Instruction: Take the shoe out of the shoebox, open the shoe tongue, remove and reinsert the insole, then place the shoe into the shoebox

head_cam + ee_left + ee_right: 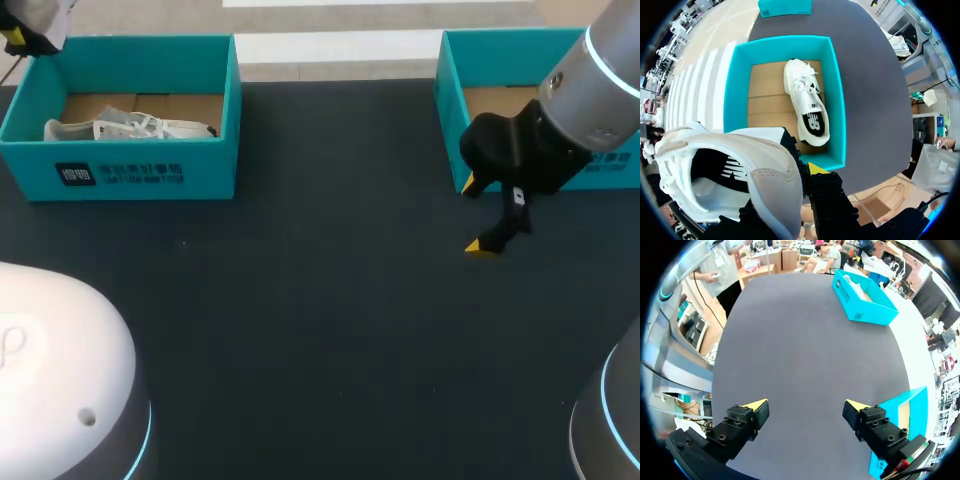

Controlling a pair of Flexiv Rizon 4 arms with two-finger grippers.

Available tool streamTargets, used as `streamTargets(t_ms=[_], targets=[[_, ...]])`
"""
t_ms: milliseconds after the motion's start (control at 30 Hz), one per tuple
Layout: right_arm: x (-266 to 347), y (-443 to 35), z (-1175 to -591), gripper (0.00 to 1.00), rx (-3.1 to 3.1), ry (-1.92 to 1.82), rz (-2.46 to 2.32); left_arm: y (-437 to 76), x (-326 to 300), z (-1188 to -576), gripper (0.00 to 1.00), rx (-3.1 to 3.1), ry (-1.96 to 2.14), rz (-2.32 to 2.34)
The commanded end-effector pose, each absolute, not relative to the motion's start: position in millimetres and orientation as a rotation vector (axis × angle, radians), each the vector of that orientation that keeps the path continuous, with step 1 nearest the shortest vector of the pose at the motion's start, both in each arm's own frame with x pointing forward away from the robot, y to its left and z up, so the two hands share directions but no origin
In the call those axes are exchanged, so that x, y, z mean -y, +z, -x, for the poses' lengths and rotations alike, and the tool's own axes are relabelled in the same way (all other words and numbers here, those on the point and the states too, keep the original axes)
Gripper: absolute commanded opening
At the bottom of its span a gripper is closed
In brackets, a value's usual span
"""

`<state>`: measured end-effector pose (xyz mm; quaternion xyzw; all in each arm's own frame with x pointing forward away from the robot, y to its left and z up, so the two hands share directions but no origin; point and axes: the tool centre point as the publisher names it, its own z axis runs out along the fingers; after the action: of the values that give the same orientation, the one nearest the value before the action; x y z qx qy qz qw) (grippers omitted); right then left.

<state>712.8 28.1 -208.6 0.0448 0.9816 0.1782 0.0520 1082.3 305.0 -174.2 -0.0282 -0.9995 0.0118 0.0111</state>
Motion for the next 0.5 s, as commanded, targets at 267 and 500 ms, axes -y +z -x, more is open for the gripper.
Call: streamTargets(t_ms=[267, 500], targets=[[-29.5, -209.7, -714.0, 1.0, -2.988, 0.538, -0.136, -174.9, -307.8, -1089.3, 0.0, 3.104, -0.065, 0.049], [-29.5, -209.7, -714.0, 1.0, -2.988, 0.538, -0.136, -168.1, -311.8, -1084.0, 0.0, 2.926, -0.021, 0.604]])
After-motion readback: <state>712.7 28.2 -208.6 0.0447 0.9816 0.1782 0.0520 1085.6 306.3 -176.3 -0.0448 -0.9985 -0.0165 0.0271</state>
